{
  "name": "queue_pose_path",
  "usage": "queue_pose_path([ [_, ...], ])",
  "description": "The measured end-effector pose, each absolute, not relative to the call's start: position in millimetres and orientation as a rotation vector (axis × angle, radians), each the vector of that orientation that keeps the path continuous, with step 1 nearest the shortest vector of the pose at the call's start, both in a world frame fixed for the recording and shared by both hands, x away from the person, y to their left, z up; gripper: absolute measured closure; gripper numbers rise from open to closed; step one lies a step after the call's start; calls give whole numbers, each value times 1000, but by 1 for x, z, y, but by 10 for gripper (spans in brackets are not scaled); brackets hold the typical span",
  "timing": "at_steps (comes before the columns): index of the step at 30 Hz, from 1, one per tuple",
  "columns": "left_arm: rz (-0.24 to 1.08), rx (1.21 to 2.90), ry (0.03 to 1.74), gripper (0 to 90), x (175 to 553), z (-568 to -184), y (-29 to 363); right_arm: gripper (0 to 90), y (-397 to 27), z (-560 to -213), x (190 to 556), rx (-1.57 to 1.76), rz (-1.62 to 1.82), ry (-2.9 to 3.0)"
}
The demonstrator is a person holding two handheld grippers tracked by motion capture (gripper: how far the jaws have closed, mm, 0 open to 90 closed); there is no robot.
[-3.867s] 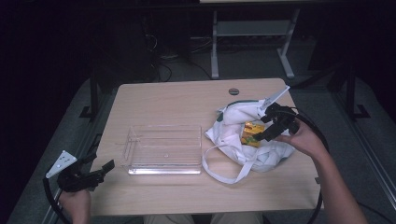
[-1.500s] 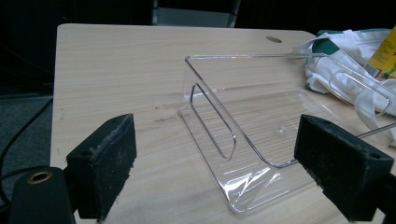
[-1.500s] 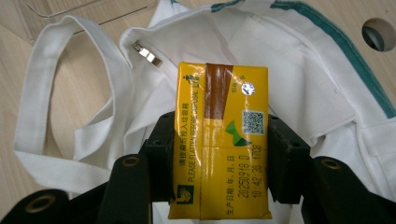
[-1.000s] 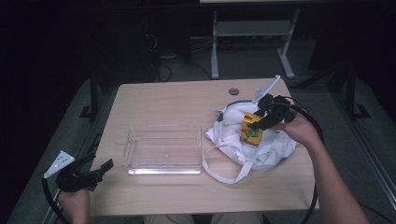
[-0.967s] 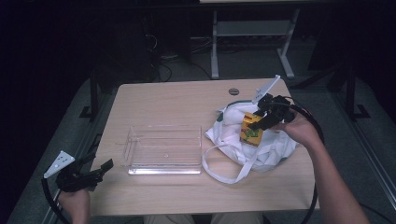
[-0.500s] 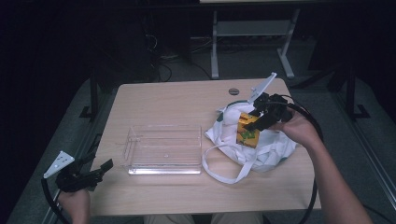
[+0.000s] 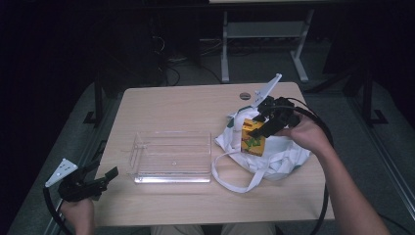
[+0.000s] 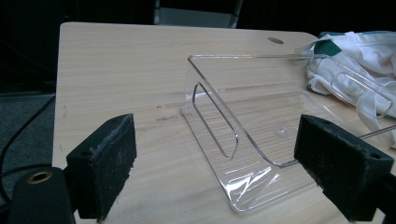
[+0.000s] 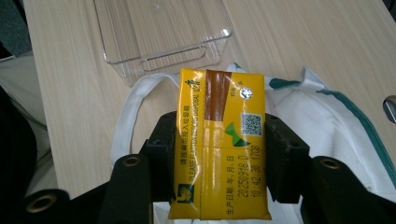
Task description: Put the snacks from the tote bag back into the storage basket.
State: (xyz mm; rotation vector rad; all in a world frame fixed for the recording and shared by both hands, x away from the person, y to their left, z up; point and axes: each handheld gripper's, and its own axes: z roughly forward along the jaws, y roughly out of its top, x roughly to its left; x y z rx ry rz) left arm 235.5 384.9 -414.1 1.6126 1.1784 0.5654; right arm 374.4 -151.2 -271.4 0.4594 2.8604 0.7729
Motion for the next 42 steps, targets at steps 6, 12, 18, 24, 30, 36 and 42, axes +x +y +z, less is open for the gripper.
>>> queue_pose_path([
  [6, 567, 1610, 1177, 126, 235, -414, 386, 521, -140, -267, 373, 418, 789, 2864],
  [12, 567, 1608, 1177, 126, 235, -414, 386, 521, -131, -265, 373, 394, 810, 2869],
  [18, 567, 1609, 1180, 126, 235, -414, 387, 522, -121, -264, 373, 364, 818, 2874],
  [24, 567, 1607, 1180, 126, 235, -414, 387, 522, -111, -261, 372, 335, 818, 2882],
  [30, 568, 1604, 1179, 126, 235, -414, 387, 522, -102, -257, 370, 309, 823, 2883],
  [36, 568, 1603, 1181, 126, 235, -414, 387, 522, -94, -254, 369, 271, 825, 2883],
  [42, 567, 1602, 1181, 126, 235, -414, 387, 522, -86, -252, 368, 254, 831, 2886],
])
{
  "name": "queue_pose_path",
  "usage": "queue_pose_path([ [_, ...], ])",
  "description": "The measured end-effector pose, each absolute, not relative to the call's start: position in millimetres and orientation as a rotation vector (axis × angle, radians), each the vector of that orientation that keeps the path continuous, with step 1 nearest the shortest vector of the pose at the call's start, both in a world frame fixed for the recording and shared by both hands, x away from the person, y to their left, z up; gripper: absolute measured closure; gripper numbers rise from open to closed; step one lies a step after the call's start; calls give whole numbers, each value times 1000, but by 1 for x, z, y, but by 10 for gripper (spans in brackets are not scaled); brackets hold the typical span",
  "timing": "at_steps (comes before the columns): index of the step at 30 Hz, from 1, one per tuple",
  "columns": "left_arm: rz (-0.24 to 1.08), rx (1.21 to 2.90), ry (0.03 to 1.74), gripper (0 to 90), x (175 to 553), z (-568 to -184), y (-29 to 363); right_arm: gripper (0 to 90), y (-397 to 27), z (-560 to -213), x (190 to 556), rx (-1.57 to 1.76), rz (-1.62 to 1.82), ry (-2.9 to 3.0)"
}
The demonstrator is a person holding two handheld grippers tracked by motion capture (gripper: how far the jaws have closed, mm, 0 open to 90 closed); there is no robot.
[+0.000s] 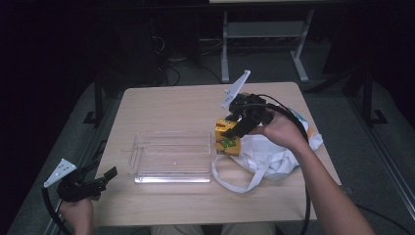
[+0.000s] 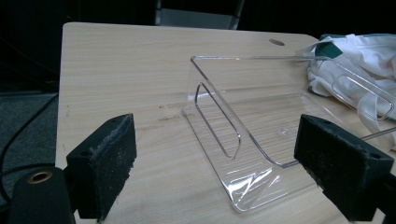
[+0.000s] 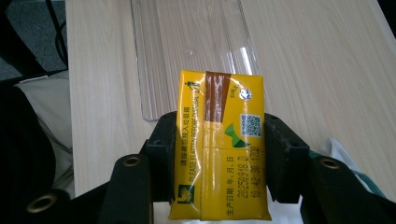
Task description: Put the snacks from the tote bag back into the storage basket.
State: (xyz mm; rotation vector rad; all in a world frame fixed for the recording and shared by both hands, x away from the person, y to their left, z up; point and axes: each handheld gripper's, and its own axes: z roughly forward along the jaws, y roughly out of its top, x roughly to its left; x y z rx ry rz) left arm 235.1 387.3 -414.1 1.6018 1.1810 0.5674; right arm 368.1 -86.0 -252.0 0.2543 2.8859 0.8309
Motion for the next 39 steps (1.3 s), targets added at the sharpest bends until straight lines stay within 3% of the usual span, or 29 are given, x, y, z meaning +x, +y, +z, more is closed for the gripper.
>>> queue_pose_path([
  [39, 566, 1597, 1185, 126, 235, -414, 388, 523, -36, -253, 368, 117, 862, 2901],
])
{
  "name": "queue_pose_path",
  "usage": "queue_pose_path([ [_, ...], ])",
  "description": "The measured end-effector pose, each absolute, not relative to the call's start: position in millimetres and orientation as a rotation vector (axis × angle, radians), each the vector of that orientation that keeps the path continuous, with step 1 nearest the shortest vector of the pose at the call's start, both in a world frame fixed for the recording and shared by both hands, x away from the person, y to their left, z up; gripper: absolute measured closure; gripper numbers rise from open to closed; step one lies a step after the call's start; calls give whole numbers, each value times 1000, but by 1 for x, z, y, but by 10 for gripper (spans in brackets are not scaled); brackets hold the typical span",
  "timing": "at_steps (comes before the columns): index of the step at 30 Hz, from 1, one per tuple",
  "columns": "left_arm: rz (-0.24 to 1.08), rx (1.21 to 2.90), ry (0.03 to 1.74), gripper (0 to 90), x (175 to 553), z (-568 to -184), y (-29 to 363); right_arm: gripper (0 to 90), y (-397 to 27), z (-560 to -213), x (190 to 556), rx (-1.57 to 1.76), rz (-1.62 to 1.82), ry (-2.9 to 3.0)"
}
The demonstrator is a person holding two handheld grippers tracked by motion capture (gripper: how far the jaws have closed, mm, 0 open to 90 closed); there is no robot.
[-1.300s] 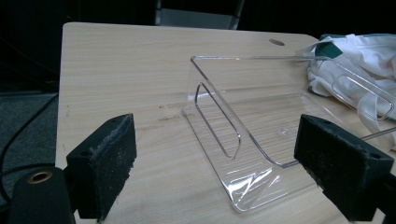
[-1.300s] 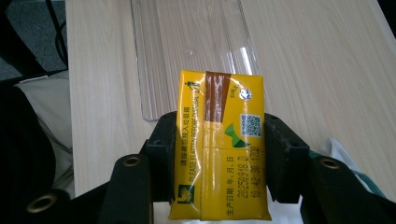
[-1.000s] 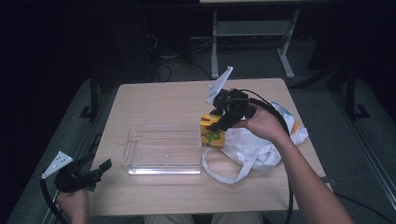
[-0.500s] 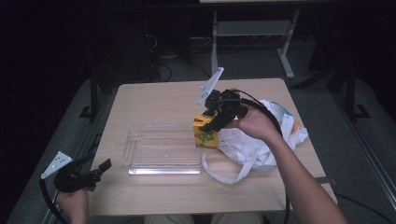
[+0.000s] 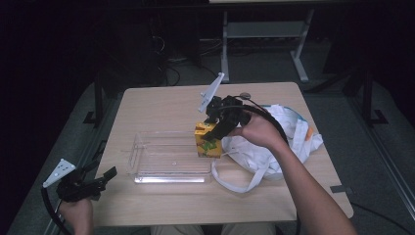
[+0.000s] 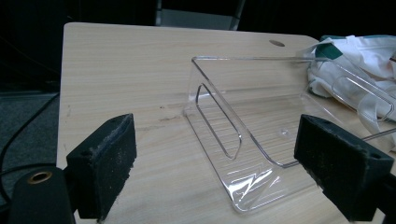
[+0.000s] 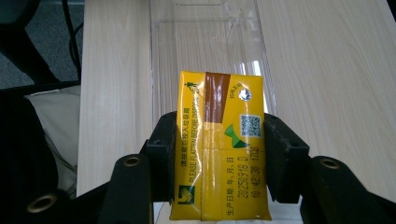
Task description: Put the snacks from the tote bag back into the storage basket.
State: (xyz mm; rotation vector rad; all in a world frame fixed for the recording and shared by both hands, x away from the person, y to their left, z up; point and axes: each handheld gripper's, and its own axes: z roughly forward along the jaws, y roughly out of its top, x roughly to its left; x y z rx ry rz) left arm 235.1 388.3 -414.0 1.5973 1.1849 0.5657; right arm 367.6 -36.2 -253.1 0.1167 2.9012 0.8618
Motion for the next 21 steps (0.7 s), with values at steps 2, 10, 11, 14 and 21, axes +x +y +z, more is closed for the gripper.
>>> queue_pose_path([
  [2, 566, 1597, 1185, 126, 235, -414, 388, 523, -33, -254, 367, 110, 864, 2906],
  [10, 564, 1599, 1185, 126, 235, -414, 388, 523, -22, -260, 366, 92, 871, 2920],
  [11, 565, 1597, 1185, 126, 235, -414, 389, 523, -18, -263, 366, 88, 870, 2928],
  [14, 565, 1596, 1183, 126, 235, -414, 389, 523, -15, -266, 367, 80, 873, 2935],
  [21, 564, 1595, 1184, 126, 235, -414, 389, 523, -10, -270, 366, 69, 870, 2944],
])
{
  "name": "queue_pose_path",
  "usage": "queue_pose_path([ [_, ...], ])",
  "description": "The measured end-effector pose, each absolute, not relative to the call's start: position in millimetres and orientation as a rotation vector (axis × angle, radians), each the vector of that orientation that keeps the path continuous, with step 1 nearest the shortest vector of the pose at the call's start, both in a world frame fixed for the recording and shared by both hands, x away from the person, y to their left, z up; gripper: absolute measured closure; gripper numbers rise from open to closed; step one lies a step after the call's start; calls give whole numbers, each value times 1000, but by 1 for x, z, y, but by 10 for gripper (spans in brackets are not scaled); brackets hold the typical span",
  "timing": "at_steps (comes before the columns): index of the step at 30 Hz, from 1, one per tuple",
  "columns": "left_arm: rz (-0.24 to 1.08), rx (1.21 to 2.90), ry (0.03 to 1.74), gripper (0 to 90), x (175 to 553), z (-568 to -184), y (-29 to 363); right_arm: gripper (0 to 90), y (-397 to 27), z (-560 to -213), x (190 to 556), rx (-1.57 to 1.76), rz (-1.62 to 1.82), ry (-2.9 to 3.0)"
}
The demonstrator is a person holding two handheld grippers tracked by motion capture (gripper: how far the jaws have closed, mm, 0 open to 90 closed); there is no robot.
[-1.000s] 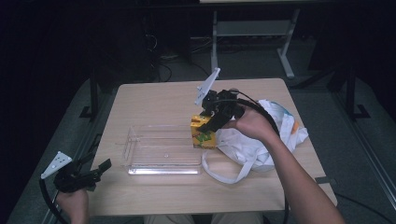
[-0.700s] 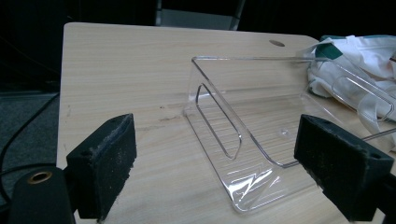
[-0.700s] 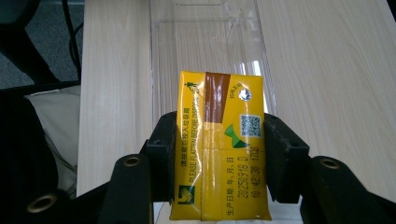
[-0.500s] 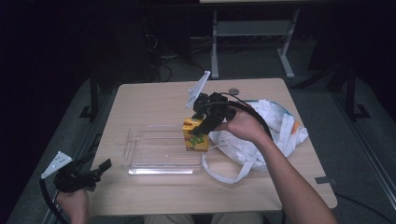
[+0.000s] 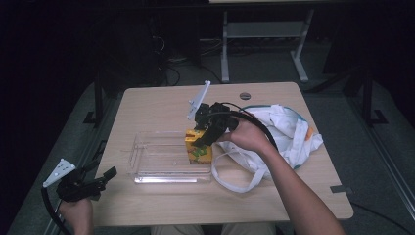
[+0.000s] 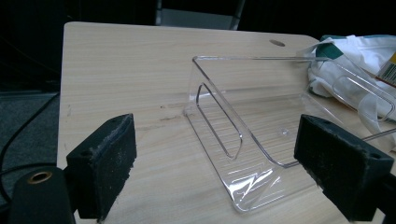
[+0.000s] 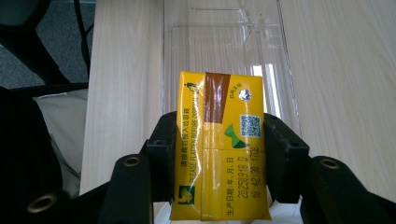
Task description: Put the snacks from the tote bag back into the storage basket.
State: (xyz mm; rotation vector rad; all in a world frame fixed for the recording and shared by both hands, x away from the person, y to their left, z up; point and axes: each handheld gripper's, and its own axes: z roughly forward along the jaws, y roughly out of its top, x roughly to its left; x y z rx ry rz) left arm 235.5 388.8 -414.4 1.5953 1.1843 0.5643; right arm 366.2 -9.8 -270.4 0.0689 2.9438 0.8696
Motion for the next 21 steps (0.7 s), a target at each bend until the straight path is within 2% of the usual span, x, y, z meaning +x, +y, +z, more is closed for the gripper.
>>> queue_pose_path([
  [21, 566, 1593, 1187, 126, 235, -414, 390, 523, 1, -284, 367, 51, 863, 2976],
])
